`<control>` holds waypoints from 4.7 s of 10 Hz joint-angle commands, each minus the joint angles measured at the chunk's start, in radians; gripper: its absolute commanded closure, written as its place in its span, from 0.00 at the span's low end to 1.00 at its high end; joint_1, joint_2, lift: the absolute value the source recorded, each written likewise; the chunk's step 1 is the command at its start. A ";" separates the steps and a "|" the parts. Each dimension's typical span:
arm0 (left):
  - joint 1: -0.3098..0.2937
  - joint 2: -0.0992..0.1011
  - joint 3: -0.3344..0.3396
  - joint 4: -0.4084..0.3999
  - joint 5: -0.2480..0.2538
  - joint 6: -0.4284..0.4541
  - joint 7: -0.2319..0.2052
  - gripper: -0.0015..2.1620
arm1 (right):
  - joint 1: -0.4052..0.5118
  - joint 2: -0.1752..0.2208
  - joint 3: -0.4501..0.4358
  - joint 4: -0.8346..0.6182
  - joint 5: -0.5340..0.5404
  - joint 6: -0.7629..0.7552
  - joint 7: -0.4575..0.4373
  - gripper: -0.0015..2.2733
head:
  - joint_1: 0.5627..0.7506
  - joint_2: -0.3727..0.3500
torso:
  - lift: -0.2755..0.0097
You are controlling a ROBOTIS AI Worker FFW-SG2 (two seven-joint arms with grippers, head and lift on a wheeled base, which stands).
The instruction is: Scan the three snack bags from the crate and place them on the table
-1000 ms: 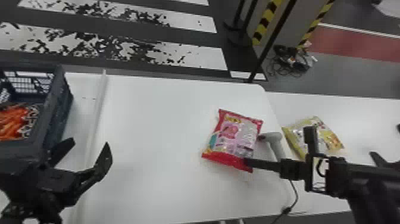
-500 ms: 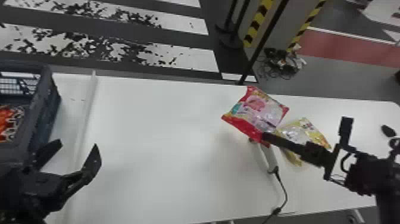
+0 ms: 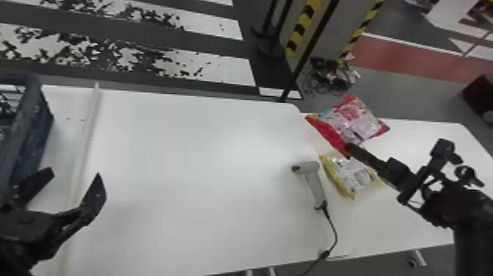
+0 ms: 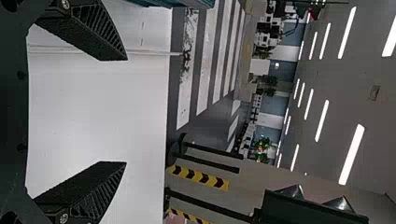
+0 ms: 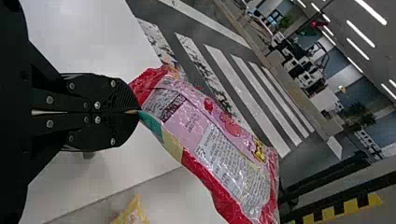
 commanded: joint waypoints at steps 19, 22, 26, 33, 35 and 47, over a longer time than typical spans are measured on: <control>0.051 -0.013 0.008 -0.064 0.004 -0.034 0.009 0.04 | 0.390 0.281 0.256 -0.661 0.077 -0.161 -0.412 0.03 | 0.70 0.04 | 0.75; 0.051 -0.013 0.008 -0.063 0.001 -0.037 0.015 0.04 | 0.465 0.307 0.505 -0.640 0.205 -0.452 -0.513 0.03 | 0.70 0.19 | 0.75; 0.055 -0.013 0.011 -0.057 -0.002 -0.061 0.023 0.04 | 0.542 0.325 0.704 -0.526 0.290 -0.952 -0.683 0.03 | 0.70 0.35 | 0.75; -0.015 0.002 0.215 -0.196 -0.033 0.071 -0.029 0.03 | 0.580 0.320 0.793 -0.447 0.310 -1.121 -0.734 0.04 | 0.70 0.54 | 0.75; -0.124 0.039 0.336 -0.207 -0.033 0.255 -0.114 0.03 | 0.580 0.320 0.795 -0.445 0.311 -1.118 -0.732 0.04 | 0.70 0.63 | 0.75; -0.611 0.349 0.262 0.282 -0.530 0.485 -0.715 0.03 | 0.534 0.296 0.821 -0.416 0.304 -1.026 -0.731 0.04 | 0.70 0.82 | 0.75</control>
